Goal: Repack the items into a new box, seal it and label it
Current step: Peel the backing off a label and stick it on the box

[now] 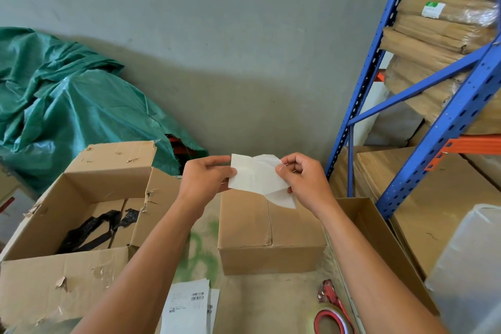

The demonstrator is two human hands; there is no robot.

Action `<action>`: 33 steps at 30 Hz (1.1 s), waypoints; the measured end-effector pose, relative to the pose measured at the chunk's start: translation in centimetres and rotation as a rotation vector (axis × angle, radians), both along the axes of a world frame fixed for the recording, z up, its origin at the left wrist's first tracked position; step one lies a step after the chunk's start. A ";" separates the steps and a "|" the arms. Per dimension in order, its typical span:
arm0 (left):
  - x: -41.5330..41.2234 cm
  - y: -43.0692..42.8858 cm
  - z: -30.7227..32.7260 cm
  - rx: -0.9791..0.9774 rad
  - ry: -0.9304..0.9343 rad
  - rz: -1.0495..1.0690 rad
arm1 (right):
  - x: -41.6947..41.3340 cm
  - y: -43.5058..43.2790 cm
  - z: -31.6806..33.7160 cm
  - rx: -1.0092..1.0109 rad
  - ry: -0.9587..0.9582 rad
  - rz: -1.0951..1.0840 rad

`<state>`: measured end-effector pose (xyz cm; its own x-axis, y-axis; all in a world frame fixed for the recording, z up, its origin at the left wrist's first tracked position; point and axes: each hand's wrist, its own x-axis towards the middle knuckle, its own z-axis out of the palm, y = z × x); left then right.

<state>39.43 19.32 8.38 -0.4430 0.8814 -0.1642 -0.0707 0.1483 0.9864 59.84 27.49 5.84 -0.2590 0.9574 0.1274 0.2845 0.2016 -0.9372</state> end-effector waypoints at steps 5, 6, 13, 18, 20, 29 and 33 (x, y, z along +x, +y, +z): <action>0.0 -0.7 0.3 0.027 -0.008 -0.028 | 0.4 -0.6 0.0 0.002 0.012 -0.033; -0.1 -0.9 0.5 0.033 -0.005 -0.038 | 0.5 -0.6 0.0 0.001 0.014 -0.042; -0.5 -1.8 1.2 0.098 0.091 -0.148 | 0.4 -1.1 0.3 -0.010 0.024 -0.050; -0.4 -1.8 1.2 0.145 0.220 -0.160 | 0.0 -1.2 0.8 -0.020 0.056 -0.039; -0.5 -1.7 1.1 0.177 0.279 -0.160 | 0.2 -1.1 0.9 -0.018 0.052 -0.041; -0.7 -1.1 1.3 0.174 0.275 -0.099 | 0.6 -0.3 1.2 -0.013 0.065 -0.078; -1.4 -1.0 1.2 0.096 0.197 -0.077 | 1.4 0.2 1.0 -0.001 0.038 -0.126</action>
<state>38.02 18.28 9.62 -0.3890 0.9212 0.0047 0.1321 0.0507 0.9899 61.23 27.65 6.85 -0.1312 0.9823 0.1340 0.2719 0.1657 -0.9480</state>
